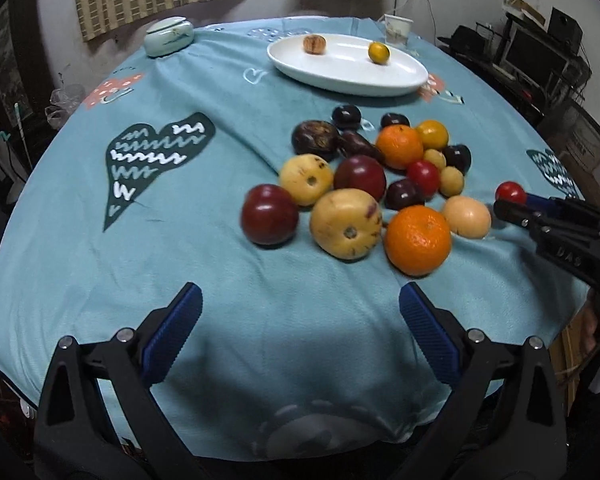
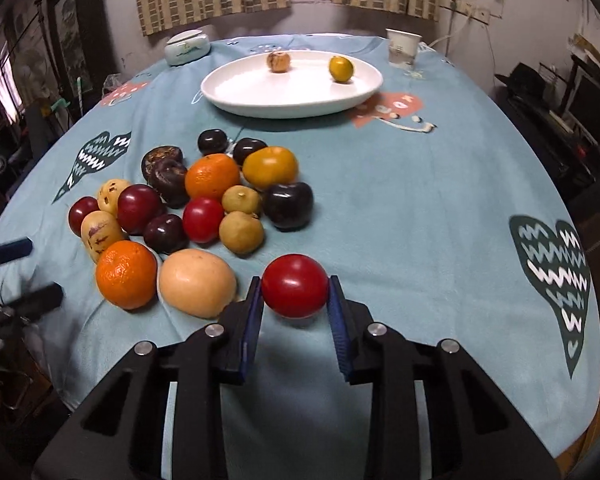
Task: Organize fruits
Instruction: 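Return both tools to the fruit pile and grasp the red plum with the right tool, then grasp the yellow pear with the left tool while the right tool holds the red plum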
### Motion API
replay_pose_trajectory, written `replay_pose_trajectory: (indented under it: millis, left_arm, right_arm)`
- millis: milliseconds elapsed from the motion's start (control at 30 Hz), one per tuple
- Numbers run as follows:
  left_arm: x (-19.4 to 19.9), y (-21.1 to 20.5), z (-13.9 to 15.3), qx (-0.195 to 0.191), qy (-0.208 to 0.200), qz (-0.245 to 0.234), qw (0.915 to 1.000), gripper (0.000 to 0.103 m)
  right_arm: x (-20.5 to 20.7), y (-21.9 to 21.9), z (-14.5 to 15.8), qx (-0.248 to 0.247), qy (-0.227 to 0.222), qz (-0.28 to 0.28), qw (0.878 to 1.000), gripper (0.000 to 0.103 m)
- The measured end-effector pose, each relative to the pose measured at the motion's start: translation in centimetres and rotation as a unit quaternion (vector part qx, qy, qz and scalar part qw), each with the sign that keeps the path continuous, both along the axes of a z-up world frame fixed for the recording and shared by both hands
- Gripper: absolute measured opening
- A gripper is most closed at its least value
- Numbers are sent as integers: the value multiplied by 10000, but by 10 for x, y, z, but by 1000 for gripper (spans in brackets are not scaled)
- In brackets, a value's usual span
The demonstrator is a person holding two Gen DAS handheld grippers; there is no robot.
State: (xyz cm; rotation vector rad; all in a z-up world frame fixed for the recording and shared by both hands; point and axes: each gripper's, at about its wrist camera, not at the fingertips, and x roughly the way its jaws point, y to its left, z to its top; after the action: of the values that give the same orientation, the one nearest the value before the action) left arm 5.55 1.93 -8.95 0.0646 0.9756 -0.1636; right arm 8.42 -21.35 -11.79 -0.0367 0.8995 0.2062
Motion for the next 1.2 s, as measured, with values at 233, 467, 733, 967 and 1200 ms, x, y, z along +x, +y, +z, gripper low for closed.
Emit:
replay_pose_trajectory:
  millis: [233,467,733,967,1200]
  left_arm:
    - [18,-16,-25,29,234,-142,9996,76]
    - [38,-19,-27,15,85,25,10000,74]
    - [35,-22,-20,-232,-5,-122,9997,40]
    - [21,-16,6,-387,-390,-124,9984,37]
    - [30,-19,-6,-214,-110,-175,9996,40]
  right_arm:
    - [-6,-12,0,147,50,-74,9999,33]
    - [-8,-16,2,263,36,-97,9996,33]
    - [-10,-15,5,303,-20,-122,9995,33]
    - [-15,-16,16,458,-241,-68,9986,33]
    - [-11,-12,11,420,-84,-55,9991,33]
